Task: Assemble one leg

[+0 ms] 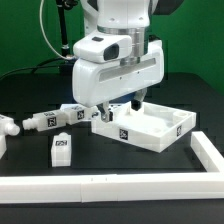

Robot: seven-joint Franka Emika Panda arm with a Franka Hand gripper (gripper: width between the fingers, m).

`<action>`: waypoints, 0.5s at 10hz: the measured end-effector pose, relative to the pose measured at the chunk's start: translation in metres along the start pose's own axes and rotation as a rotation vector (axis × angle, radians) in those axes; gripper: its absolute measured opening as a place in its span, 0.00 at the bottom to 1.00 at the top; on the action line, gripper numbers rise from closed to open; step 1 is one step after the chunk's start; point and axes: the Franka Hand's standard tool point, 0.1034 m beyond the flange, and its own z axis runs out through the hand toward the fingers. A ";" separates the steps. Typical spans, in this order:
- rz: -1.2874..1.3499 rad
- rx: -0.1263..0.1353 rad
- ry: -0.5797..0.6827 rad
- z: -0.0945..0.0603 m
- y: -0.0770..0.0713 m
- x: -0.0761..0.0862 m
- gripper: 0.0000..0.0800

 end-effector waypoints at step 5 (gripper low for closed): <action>-0.048 -0.017 0.034 0.040 -0.001 0.005 0.81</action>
Offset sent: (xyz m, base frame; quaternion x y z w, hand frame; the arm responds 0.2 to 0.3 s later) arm 0.0090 0.0136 -0.0508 -0.0034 0.0636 -0.0305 0.9975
